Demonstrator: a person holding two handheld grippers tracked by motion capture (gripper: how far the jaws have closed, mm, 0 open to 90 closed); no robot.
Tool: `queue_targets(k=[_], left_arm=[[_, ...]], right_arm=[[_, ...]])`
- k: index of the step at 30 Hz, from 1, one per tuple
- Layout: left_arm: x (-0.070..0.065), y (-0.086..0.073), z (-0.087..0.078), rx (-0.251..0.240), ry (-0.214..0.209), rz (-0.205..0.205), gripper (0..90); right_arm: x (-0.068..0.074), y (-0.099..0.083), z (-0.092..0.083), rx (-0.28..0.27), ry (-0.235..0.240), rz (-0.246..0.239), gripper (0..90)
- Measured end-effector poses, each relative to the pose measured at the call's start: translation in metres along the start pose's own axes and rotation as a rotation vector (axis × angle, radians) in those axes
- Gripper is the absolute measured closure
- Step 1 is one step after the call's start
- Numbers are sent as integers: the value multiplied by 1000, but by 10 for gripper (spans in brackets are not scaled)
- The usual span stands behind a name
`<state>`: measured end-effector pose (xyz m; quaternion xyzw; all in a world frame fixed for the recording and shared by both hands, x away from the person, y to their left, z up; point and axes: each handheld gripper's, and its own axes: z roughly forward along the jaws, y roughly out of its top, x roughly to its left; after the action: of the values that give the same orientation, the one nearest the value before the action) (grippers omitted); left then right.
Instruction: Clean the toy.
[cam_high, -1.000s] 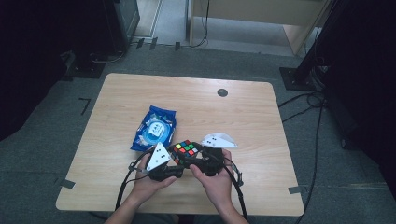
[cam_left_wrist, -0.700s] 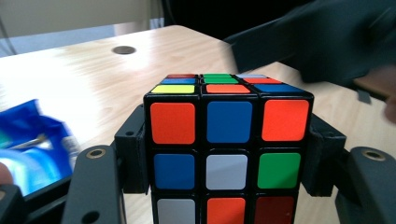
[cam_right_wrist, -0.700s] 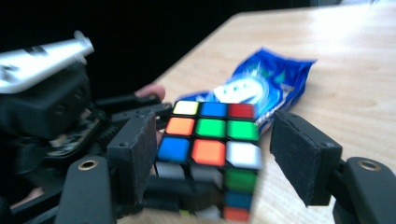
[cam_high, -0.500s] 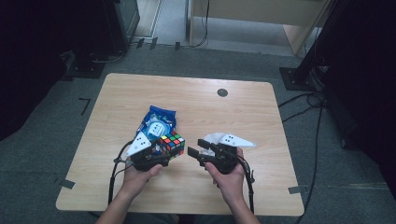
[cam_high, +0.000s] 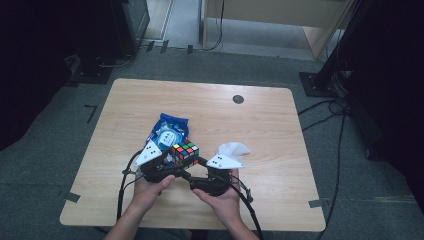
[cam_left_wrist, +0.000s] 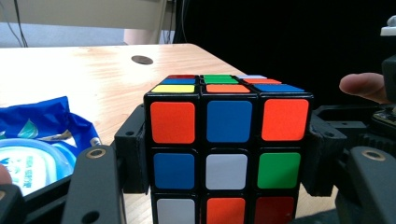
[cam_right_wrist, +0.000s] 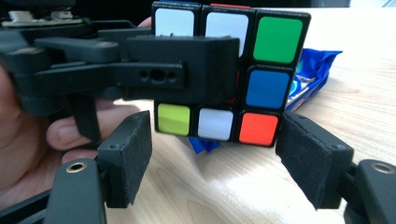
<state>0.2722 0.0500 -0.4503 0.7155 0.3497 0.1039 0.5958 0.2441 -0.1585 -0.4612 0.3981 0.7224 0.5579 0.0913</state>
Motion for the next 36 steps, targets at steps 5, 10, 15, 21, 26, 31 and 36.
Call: queue_targets(k=[5, 10, 15, 21, 26, 31, 36], left_arm=[[-4, 0, 3, 7, -9, 5, 338], [-3, -2, 4, 25, -11, 13, 338], [-4, 1, 4, 55, -33, 13, 336], [-4, 5, 5, 90, -60, 1, 333], [-5, 8, 5, 117, -69, -3, 329], [-2, 9, 10, 172, -72, -29, 322], [-2, 9, 7, 172, -58, -24, 337]], right_arm=[[1, -2, 1, -21, -32, -12, 321], [-2, -3, 1, 1, -33, -53, 342], [-6, -2, -2, 27, -35, -164, 343], [-2, -2, -8, 33, -100, -346, 344], [0, -3, -10, 39, -132, -448, 345], [8, -8, -7, 51, -141, -519, 345], [9, -11, -4, 46, -149, -514, 342]])
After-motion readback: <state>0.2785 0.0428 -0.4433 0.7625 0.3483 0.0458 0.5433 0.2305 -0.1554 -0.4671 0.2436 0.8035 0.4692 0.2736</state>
